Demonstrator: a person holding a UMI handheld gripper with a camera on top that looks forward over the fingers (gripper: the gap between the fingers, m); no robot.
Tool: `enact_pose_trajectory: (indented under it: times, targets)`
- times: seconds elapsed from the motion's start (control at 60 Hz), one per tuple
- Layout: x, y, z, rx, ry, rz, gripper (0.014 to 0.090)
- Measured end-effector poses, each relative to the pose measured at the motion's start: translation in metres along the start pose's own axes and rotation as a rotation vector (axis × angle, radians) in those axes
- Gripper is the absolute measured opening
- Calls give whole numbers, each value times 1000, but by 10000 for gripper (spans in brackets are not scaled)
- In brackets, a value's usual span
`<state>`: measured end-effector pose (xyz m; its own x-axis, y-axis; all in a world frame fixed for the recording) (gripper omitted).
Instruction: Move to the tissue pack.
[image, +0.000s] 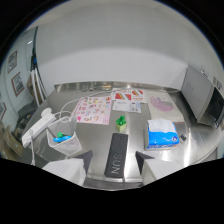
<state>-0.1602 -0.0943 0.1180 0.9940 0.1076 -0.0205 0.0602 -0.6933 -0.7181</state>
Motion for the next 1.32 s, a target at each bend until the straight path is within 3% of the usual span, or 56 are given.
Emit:
enact_pose_trajectory:
  times: [0.217,0.467,0.717,1.017,1.317]
  targets:
    - [34,17,-3,-11,26,-4,845]
    - [114,54,8,-65,86,-2,844]
    - [171,40,43,-48,132,23,838]
    - [185,16,95,-63,117,21,842]
    - [185,10,104,-67,109,23,841]
